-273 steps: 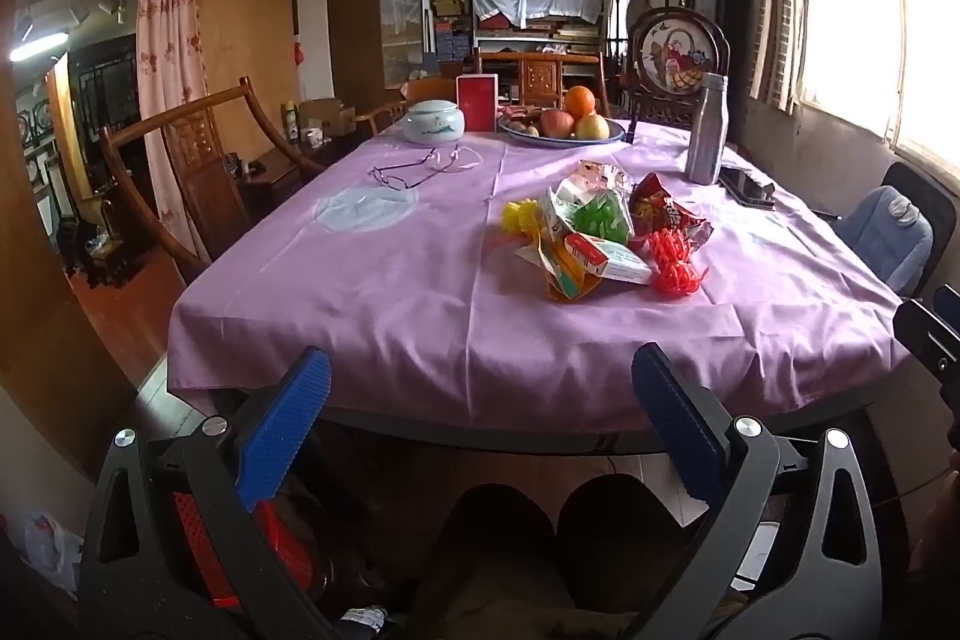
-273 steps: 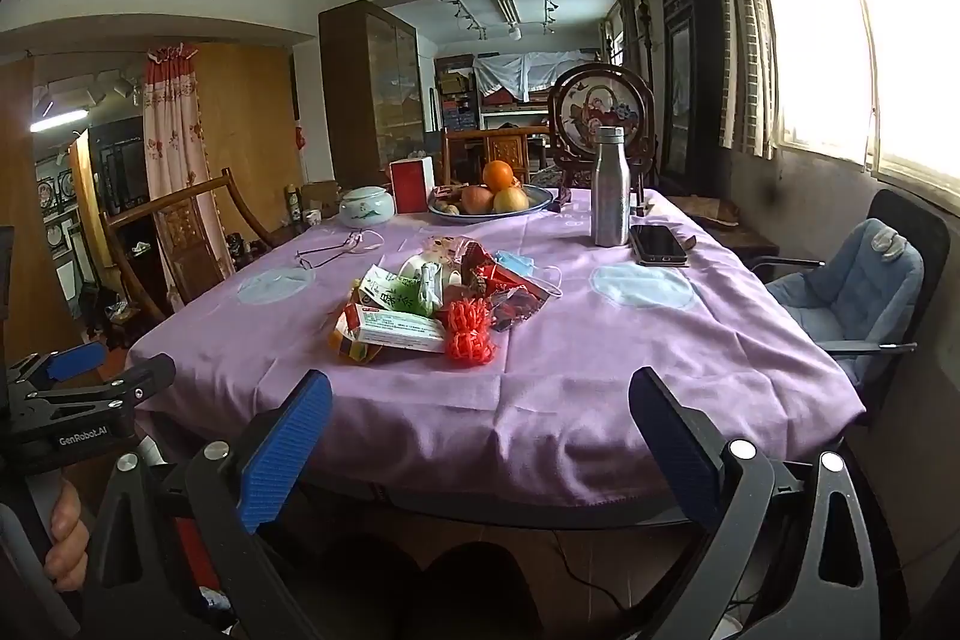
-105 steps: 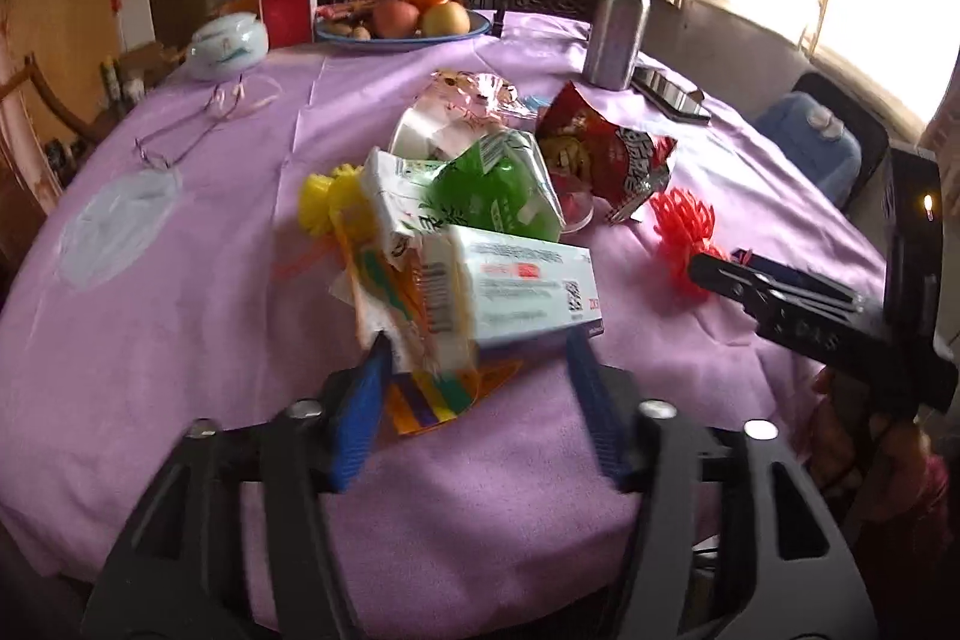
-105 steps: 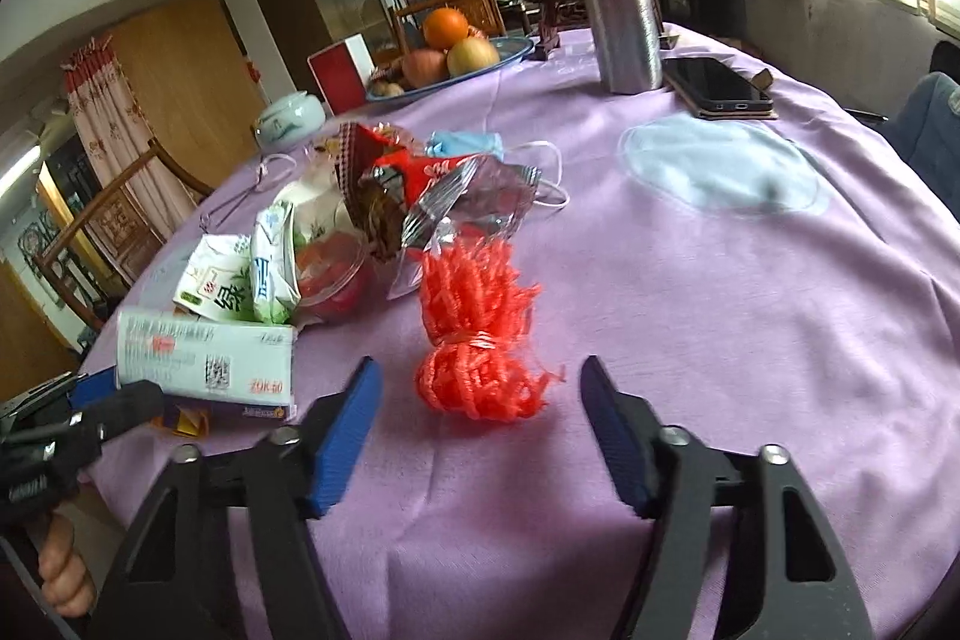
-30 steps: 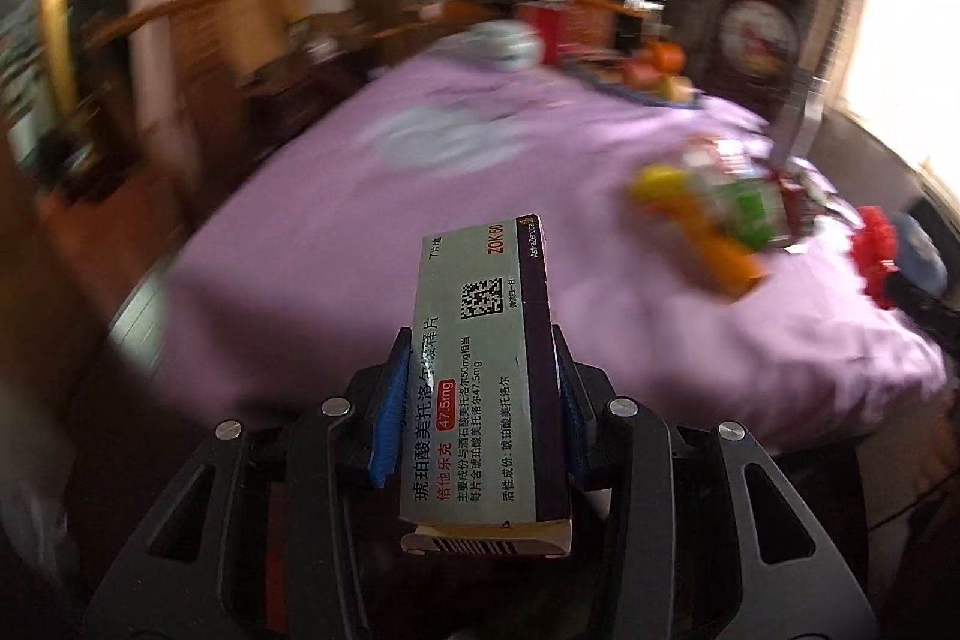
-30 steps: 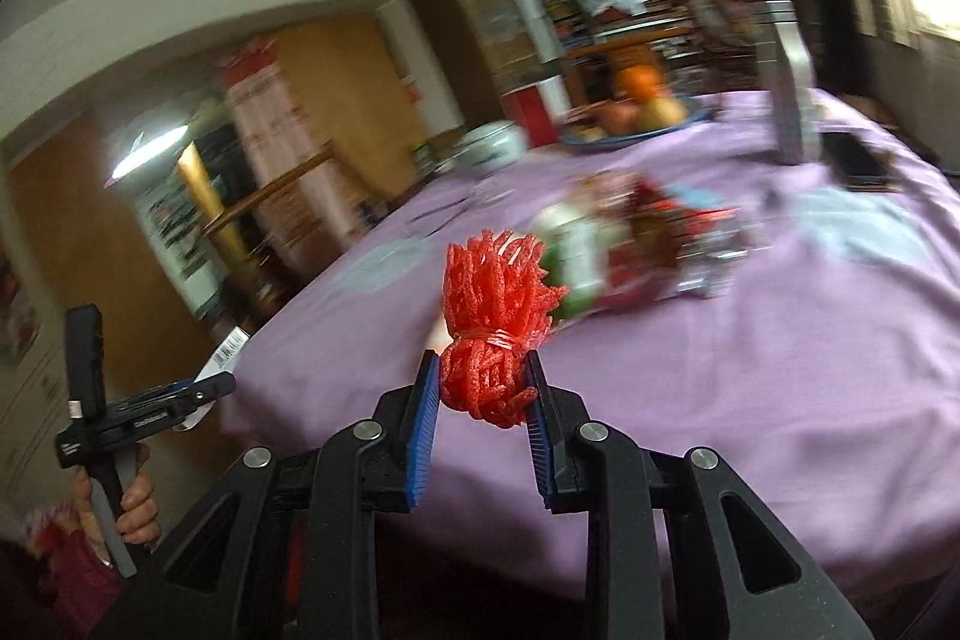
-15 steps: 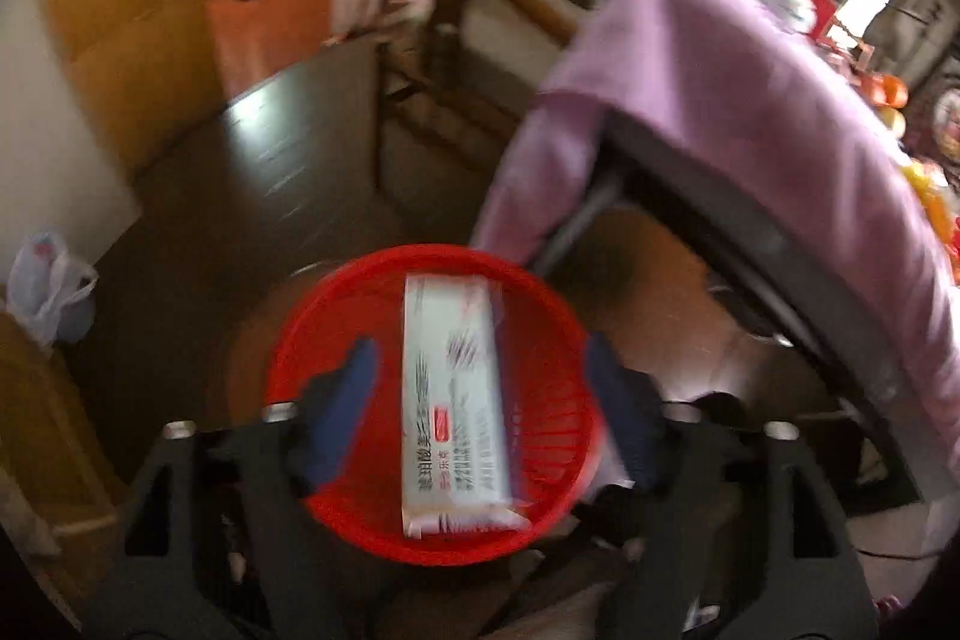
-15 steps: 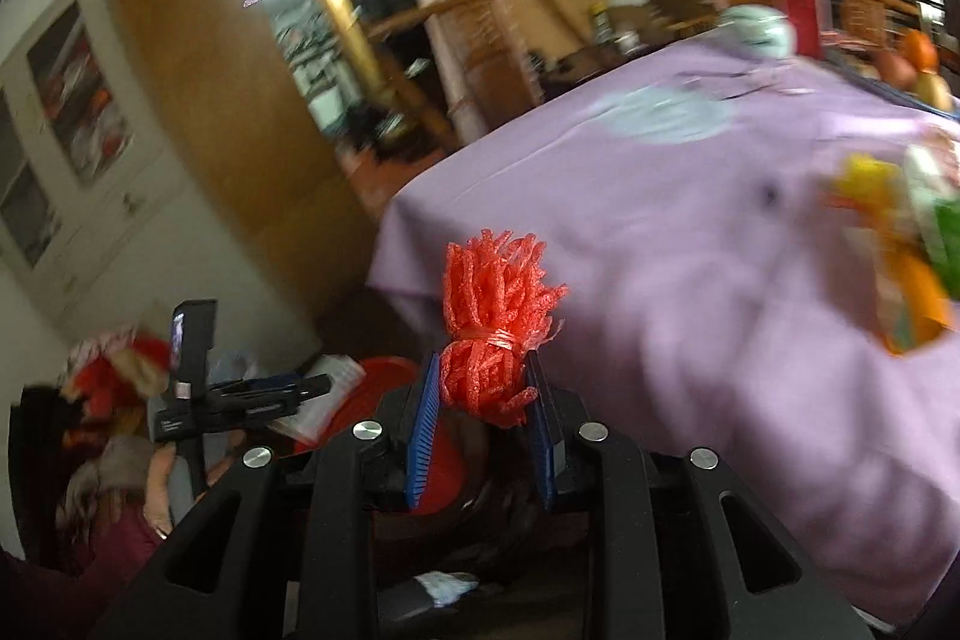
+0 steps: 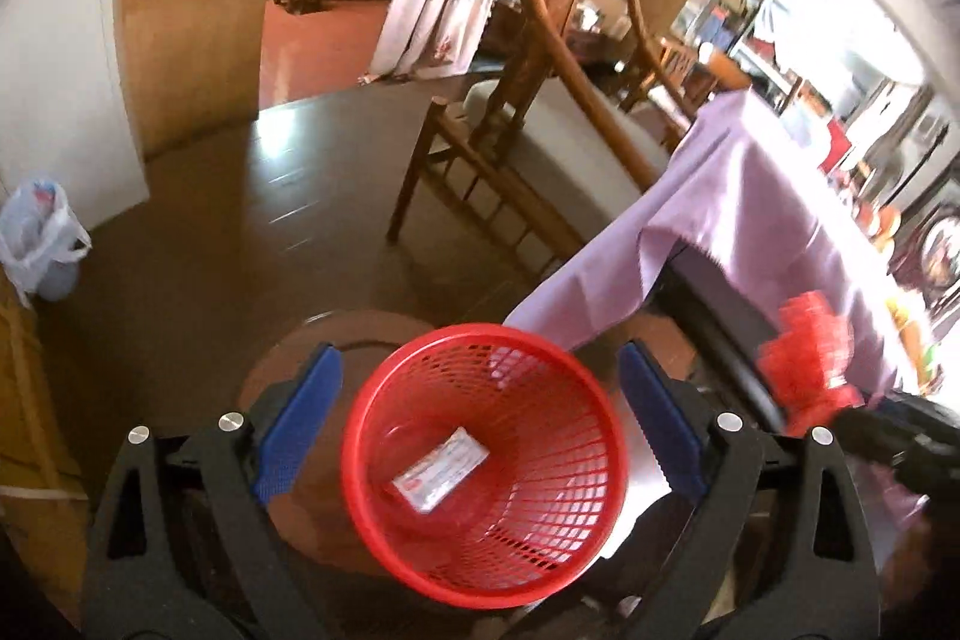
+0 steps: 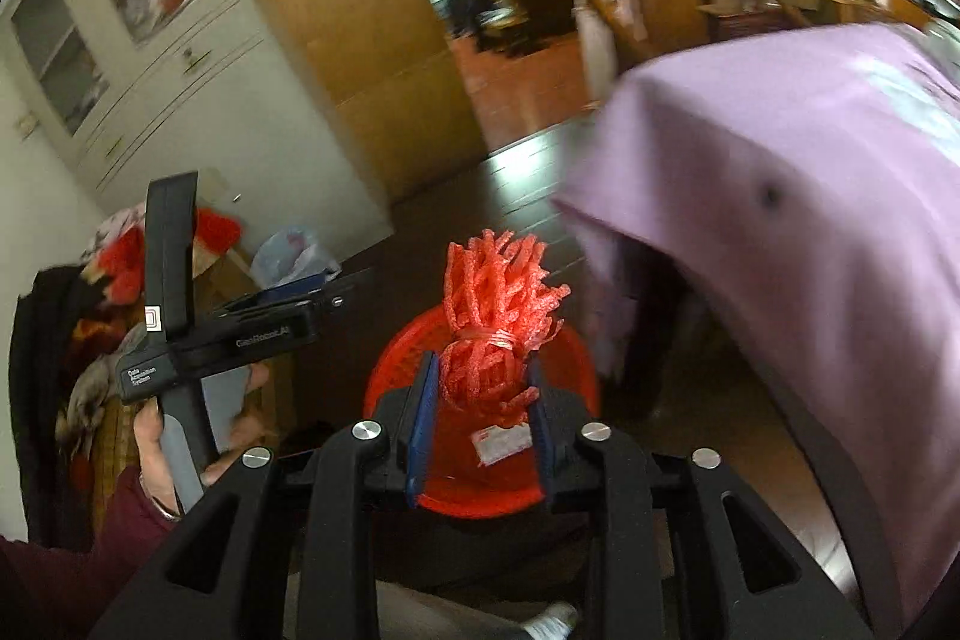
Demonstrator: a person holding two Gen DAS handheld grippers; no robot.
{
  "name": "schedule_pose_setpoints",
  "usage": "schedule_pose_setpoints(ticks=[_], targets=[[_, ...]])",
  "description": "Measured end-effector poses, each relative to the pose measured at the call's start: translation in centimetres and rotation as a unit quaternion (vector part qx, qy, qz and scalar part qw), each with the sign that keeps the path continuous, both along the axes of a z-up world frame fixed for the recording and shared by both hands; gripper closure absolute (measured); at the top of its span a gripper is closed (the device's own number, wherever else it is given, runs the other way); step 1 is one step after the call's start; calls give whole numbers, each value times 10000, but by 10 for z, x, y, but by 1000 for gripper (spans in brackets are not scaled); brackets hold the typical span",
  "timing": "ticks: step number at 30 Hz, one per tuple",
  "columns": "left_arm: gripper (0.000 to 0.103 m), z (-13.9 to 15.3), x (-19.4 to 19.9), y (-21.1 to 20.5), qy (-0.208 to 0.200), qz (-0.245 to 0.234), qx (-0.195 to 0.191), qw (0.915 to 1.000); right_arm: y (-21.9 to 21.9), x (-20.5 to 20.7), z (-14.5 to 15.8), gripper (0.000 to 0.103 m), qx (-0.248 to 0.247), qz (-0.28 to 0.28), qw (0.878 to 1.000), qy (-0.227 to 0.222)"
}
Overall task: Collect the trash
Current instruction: 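Carry both items to the red wastebasket and open both tools over it, then bring both tools back over the table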
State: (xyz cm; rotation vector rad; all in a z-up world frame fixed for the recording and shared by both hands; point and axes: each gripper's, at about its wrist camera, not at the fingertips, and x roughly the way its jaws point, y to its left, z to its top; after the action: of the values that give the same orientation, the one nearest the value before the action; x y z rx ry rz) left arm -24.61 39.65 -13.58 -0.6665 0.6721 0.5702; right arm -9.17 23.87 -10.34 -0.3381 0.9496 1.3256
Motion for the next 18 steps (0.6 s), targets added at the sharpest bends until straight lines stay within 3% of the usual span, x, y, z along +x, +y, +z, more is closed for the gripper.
schedule_pose_setpoints(ticks=[1,3,9,11,15,18], targets=[[13,1,-2,1,-76,-4,19,10000,5,1,0,58,4,40,10000,-14],[12,4,-3,1,-49,0,81,10000,11,-1,4,46,105,81,9999,-69],[11,1,8,-3,611,138,488,9968,-8,10,16,46,228,-152,9990,-363],[11,4,13,-7,644,160,582,9961,-22,21,20,45,299,-339,9980,-446],[11,14,23,-19,557,57,665,9962,-57,34,36,34,605,-866,9920,-692],[11,28,36,-38,509,-83,943,9942,-86,45,48,28,852,-1218,9850,-872]])
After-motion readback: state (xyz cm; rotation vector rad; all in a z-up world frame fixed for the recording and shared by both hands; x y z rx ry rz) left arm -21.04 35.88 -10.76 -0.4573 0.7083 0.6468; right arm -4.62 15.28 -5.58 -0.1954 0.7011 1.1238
